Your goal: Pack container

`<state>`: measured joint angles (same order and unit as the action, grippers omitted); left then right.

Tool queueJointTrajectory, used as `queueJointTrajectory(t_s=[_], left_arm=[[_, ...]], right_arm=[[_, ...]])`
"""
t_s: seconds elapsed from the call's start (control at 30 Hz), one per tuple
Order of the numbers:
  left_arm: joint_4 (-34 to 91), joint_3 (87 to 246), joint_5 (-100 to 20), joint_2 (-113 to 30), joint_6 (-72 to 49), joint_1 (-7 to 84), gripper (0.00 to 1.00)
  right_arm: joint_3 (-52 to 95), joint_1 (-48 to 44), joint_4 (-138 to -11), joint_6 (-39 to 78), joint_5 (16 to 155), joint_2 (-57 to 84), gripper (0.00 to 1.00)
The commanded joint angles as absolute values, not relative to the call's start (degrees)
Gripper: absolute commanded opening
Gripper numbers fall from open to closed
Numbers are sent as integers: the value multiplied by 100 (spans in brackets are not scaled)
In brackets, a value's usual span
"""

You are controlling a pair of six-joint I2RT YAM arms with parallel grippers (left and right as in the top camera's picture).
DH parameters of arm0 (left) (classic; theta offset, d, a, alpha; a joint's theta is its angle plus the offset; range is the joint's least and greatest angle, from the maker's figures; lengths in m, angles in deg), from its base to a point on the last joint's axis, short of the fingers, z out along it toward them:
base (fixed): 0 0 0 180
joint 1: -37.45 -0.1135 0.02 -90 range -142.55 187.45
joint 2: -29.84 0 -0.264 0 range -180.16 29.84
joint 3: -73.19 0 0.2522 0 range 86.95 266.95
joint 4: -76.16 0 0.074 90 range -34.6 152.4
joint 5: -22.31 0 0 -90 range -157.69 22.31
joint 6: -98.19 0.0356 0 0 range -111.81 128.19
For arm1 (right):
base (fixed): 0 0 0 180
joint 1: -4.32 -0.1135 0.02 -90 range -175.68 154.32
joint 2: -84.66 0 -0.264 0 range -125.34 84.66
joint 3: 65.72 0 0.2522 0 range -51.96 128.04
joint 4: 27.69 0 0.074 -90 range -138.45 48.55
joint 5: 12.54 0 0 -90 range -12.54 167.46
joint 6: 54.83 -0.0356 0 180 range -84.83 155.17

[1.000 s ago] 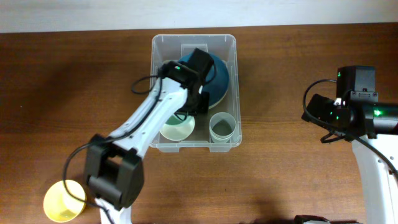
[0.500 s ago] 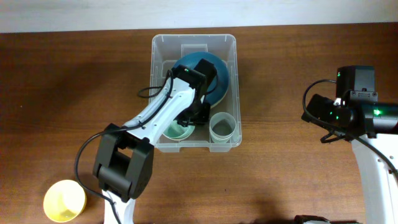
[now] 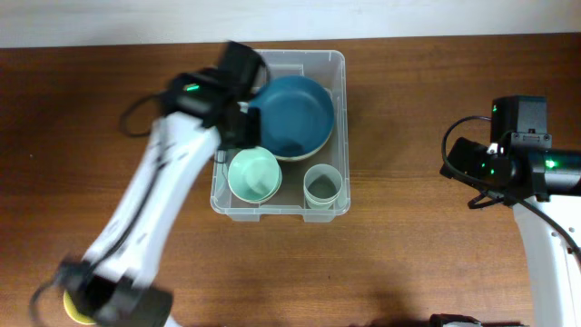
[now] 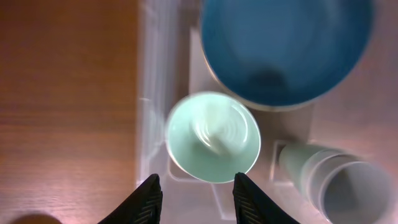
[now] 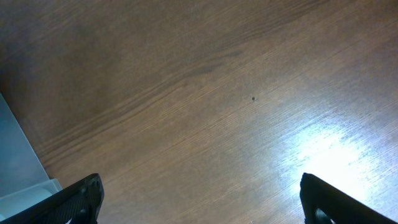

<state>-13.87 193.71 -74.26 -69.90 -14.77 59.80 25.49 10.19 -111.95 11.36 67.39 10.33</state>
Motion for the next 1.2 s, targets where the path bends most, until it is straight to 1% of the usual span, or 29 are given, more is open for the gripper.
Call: queueJointTrajectory(t_s=[0.0, 0.23, 0.5, 0.83, 1.0, 1.17], left_arm=[[-1370, 19467, -7658, -6492, -1575, 5855, 39], [-1368, 19456, -7651, -6444, -1577, 5849, 40], [-1075, 19386, -7395, -6879, -1573, 5984, 39], [-524, 19181, -7148, -8295, -1485, 6338, 39], [-620, 19181, -6886, -9058, -1485, 6393, 39], [-762, 19183, -6897, -9292, -1483, 6393, 34]], right_arm=[[2547, 1034, -11195, 1138, 6667, 1012, 97], [2547, 1034, -11195, 1138, 6667, 1012, 97], [2547, 1034, -11195, 1136, 6667, 1012, 96], [2547, 1034, -11198, 1138, 6667, 1012, 96], [2547, 1034, -11200, 1138, 6667, 1012, 97], [2547, 1034, -11198, 1138, 6667, 1012, 96]])
